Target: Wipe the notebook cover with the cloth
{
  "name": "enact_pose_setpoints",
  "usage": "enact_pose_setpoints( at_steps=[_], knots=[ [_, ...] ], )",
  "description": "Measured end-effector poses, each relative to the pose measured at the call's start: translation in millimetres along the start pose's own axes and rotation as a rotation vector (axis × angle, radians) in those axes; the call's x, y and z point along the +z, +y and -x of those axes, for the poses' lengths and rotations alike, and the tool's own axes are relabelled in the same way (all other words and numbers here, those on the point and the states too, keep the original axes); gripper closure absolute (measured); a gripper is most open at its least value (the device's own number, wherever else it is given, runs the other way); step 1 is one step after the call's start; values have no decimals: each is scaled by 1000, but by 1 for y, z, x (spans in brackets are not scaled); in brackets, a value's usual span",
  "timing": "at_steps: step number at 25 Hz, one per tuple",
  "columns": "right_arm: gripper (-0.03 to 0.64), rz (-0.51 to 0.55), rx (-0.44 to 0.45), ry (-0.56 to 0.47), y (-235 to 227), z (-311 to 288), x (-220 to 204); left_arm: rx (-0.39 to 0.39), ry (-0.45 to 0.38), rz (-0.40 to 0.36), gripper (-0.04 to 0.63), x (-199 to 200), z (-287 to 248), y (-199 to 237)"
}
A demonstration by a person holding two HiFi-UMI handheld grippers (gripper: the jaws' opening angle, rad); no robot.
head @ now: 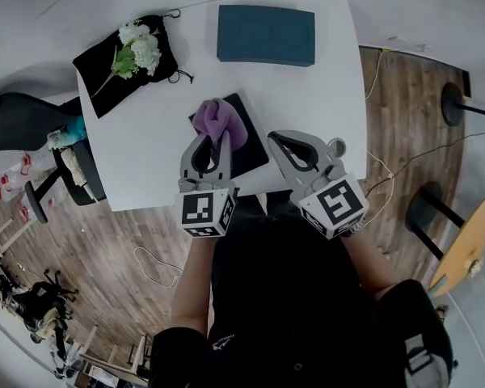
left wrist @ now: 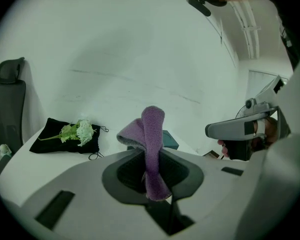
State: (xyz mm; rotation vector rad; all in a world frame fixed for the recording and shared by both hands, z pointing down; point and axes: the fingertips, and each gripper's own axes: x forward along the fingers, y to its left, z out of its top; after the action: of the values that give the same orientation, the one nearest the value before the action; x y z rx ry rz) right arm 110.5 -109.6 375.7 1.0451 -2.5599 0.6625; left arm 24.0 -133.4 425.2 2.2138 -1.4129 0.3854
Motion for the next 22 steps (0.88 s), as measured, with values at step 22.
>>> enact_pose_setpoints(
  at_steps=[22],
  knots=[
    [614,-82,-108,58,-28,-45,-13,-68,220,164,528,-64,-80,34]
  ],
)
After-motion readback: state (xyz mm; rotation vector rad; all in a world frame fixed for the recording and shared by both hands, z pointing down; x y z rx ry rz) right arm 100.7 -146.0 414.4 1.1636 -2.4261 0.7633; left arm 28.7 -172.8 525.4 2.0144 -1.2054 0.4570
